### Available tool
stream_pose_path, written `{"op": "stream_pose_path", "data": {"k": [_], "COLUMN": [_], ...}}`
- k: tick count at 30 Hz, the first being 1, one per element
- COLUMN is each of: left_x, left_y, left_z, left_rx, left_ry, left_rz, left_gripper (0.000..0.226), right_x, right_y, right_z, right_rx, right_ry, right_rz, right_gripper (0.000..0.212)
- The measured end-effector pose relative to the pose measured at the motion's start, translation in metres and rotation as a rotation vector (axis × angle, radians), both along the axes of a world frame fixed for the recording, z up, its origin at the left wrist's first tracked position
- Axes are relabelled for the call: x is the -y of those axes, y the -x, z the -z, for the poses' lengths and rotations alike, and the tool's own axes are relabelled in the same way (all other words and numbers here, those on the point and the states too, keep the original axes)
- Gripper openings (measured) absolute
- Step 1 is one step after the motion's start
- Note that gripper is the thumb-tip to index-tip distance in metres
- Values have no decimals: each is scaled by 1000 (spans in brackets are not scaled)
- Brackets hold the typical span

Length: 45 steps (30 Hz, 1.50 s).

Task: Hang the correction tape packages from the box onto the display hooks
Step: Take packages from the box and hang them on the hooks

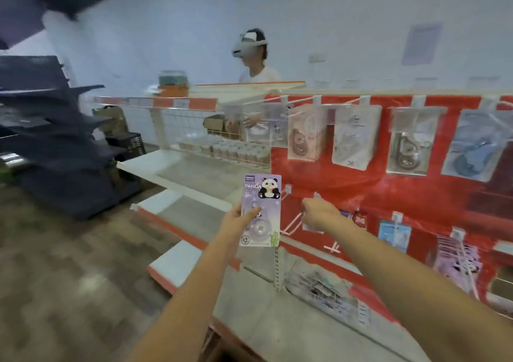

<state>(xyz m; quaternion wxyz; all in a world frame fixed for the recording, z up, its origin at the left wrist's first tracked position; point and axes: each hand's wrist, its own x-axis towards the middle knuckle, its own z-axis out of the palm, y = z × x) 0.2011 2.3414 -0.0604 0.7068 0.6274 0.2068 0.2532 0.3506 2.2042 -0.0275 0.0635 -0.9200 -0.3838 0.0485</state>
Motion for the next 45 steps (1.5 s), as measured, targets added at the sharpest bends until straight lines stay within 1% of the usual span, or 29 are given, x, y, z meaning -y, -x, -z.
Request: {"op": "stream_pose_path", "data": {"k": [2,5,7,11,15,18,21,24,27,29,31,33,34,36,37,40,43,45], "left_x": [-28,-66,-88,-119,-141,-158,-176,-194,-208,-215,-220,-224,-225,-230,-233,-242,-248,-252], "left_y": [16,33,38,31,4,-23,-50,-75,-95,-108,-118,-126,-128,-132,-134,-139,-144,-146], "left_z": [-4,-9,-13,-22,-31,-40,-51,-62,-70,-75,-80,-81,-82,-82,-80,-77,-81,-86], "left_rx": [-9,-45,-60,-59,-31,-16,0,29,52,72,89,87,86,99,112,145,149,137], "left_ry": [-3,-44,-69,-90,-98,-114,-136,-150,-161,-179,-186,-183,-182,-192,-187,-156,-153,-142], "left_rz": [3,10,29,90,156,182,217,255,320,334,350,380,393,425,451,545,563,536], "left_gripper": [30,29,28,38,27,32,27,28,20,21,24,22,18,12,15,38,40,49], "right_x": [-33,-74,-95,-117,-127,-137,-151,-167,-179,-186,-192,-197,-201,-209,-213,-225,-233,-237], "right_y": [23,53,66,74,55,32,8,-13,-27,-34,-39,-40,-39,-40,-38,-36,-24,-15], "right_z": [-1,-6,-10,-19,-25,-29,-33,-36,-38,-40,-38,-36,-36,-35,-36,-31,-28,-28], "right_rx": [21,106,110,111,107,100,103,95,116,137,132,128,130,131,127,66,12,29], "right_ry": [-16,-46,-51,-51,-32,-19,-31,-25,10,8,7,14,13,5,-2,-56,-107,-100], "right_rz": [-16,-45,-47,-13,42,83,123,156,181,199,214,225,235,264,290,382,459,472], "right_gripper": [24,30,34,30,26,26,29,35,28,27,34,45,44,35,30,22,22,25]}}
